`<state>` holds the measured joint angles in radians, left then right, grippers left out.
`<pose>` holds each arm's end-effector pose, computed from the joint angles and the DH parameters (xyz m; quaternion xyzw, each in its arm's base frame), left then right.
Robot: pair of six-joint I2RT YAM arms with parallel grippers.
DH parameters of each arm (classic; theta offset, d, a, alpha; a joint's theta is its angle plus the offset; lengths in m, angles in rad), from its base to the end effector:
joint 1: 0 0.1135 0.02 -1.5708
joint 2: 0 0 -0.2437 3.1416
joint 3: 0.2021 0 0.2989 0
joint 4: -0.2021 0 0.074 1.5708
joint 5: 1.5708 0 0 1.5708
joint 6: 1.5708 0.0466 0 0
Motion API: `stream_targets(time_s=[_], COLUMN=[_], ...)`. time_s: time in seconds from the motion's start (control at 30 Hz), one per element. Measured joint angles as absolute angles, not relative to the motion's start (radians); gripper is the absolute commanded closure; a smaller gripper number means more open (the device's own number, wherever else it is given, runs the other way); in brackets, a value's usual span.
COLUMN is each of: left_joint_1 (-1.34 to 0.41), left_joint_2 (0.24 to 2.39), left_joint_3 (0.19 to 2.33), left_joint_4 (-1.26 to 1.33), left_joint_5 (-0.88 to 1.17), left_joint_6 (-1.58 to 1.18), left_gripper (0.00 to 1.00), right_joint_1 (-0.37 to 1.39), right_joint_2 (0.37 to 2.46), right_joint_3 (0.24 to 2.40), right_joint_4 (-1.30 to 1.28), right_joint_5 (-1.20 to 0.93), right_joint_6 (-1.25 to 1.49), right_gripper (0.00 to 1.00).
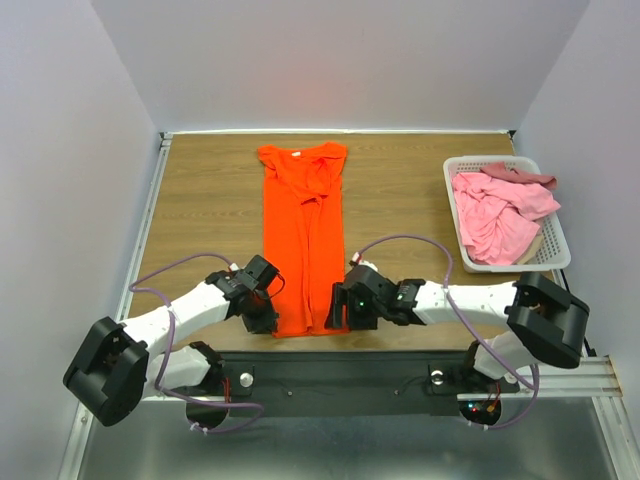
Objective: Fold and stack the t-shirts
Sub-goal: Fold the tshirt
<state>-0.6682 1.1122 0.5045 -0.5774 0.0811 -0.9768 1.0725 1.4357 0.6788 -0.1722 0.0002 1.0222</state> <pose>0.1798 -0.1468 0.1025 -0.1430 0.9702 -0.1674 0.1011 0.1498 0.2753 0.1009 -0.0238 0.9487 0.2731 0.1577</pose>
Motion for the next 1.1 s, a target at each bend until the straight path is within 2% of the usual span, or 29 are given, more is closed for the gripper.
stream_targets(time_s=[0.07,0.1,0.13,0.17,0.27,0.3,0.63,0.87,1.1], left_joint_1=[-0.668,-0.668,-0.668,-0.668,-0.668,-0.669,-0.669,-0.650,-0.489], left_joint_2=[1.113,1.113,1.113,1.113,1.111,1.108,1.036,1.217,1.324], left_joint_3=[0.505,0.505,0.505,0.505,0.505,0.505,0.608,0.810,0.914], left_joint_4=[-0.577,-0.577,-0.577,-0.577,-0.578,-0.579,-0.611,-0.561,-0.453], left_joint_5=[0.081,0.081,0.081,0.081,0.081,0.081,0.043,-0.030,-0.027], left_joint_6=[-0.977,-0.977,-0.977,-0.977,-0.976,-0.977,-0.979,-0.951,-0.873], left_gripper=[1.00,1.00,1.00,1.00,1.00,1.00,1.00,1.00,1.00], right_joint_1=[1.068,1.068,1.066,1.065,1.065,1.064,1.053,0.973,0.833], right_joint_2=[1.453,1.462,1.468,1.477,1.500,1.500,1.491,1.518,1.617], right_joint_3=[0.683,0.686,0.688,0.690,0.690,0.691,0.758,0.907,1.053], right_joint_4=[-0.167,-0.167,-0.167,-0.166,-0.171,-0.170,-0.210,-0.220,-0.220], right_joint_5=[0.001,0.001,0.002,0.006,0.015,0.017,0.122,0.209,0.245], right_joint_6=[1.024,1.026,1.027,1.025,1.028,1.025,0.956,0.895,0.826], right_gripper=[0.43,0.58,0.66,0.79,0.97,1.00,1.00,1.00,1.00])
